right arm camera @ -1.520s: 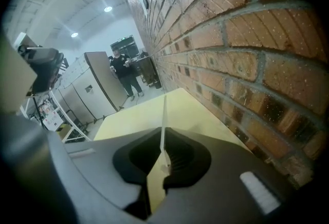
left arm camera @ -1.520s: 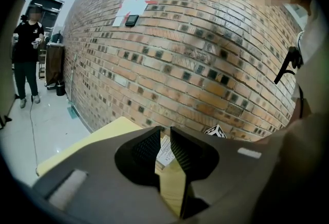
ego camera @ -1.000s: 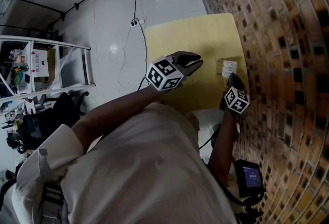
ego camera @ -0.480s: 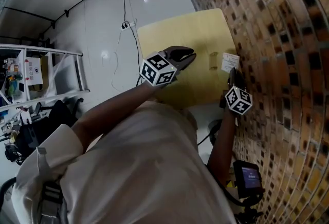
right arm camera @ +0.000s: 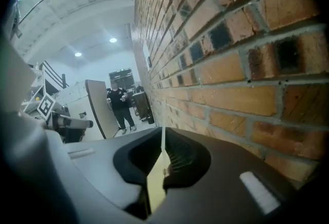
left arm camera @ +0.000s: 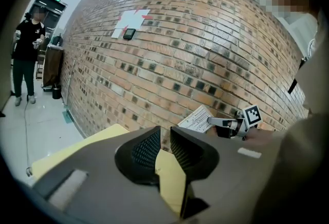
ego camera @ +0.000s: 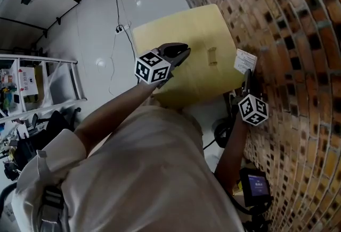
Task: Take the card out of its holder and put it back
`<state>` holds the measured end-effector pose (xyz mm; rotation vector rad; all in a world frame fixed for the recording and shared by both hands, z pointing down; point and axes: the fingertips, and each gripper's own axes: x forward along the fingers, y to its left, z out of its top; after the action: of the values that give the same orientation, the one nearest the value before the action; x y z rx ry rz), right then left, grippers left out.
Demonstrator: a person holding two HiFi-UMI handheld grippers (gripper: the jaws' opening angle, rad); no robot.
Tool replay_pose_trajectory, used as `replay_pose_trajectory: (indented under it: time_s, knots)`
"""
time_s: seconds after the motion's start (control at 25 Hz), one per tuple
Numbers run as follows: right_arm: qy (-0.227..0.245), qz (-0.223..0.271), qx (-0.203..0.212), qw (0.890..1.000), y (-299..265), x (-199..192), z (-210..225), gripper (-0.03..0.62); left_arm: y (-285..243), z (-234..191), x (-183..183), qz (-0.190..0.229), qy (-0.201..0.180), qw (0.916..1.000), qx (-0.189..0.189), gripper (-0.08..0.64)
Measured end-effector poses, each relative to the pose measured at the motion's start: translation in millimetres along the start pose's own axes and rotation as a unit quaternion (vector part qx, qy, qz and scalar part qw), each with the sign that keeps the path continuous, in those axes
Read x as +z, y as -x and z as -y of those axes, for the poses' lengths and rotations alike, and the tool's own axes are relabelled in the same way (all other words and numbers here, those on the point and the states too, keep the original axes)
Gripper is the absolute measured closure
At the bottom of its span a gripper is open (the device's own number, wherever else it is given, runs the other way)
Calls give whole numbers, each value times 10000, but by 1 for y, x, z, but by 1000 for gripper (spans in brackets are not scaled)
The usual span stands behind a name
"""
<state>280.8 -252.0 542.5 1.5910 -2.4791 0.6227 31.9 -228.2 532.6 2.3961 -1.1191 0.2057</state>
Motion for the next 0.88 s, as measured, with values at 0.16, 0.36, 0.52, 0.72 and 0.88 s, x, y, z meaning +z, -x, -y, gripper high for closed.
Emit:
replay_pose_trajectory:
  time_s: [0.16,0.36,0.52,0.72,0.88]
  knots:
    - [-7,162,-121,9998,28,12,6,578,6,-4,2,92,22,9999,87,496]
    - [-11,244,-282,9993,55,16,17,578,10,-17,3,202,96,9994,282,495]
    - [-46,227,-432,9988,71,9,31,578,11,-25,3,255,106,9986,440,495]
    - [-155,107,-588,9981,79,-6,49,578,12,-35,3,304,139,9975,617,497]
    - [-165,92,-630,9978,80,-9,53,578,16,-39,3,316,144,9970,695,497]
